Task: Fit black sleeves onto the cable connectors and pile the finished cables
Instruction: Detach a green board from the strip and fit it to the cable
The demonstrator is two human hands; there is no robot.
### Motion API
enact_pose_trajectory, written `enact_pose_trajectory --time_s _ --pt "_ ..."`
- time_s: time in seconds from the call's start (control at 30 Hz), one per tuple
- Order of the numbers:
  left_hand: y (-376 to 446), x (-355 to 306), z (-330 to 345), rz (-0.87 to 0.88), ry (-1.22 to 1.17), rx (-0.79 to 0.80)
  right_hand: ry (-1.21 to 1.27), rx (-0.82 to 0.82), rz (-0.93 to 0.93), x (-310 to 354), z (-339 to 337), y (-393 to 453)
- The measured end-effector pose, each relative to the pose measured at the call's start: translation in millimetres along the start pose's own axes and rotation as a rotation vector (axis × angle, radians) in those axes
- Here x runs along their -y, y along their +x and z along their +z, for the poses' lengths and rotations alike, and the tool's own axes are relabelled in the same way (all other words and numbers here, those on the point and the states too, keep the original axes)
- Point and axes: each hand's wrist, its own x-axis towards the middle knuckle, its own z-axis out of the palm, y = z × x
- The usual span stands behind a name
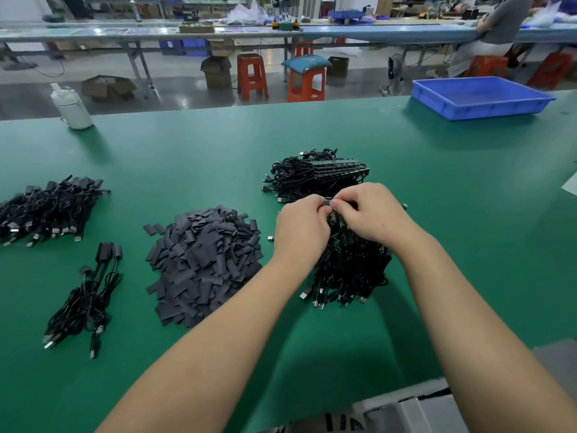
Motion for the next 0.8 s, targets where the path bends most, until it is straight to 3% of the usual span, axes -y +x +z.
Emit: enact_pose_trajectory --time_s 0.1,0.2,0.37,0.47,0.63,0.8 --pt "-1 -3 2 0.024 -0.001 -0.052 0.001 -0.063 0.01 -1 -1 -1" --pt "6 2 -2 -0.036 -0.126 -0.101 0.035 -0.013 -0.051 -1 -7 -6" --pt "27 8 -20 -0.197 -0.633 -0.143 0.074 0.197 -0.089 -11 -26 -19" --pt "36 5 -34 -0.175 -0.789 -0.165 0.074 0.227 -0.08 -19 -34 -20" --pt "45 4 -55 -0.088 -0.794 -0.162 -0.041 0.247 -0.021 -44 -17 3" --pt "35 8 -68 -0.08 -0.79 -0.049 -0.188 0.28 0.091 -74 33 39"
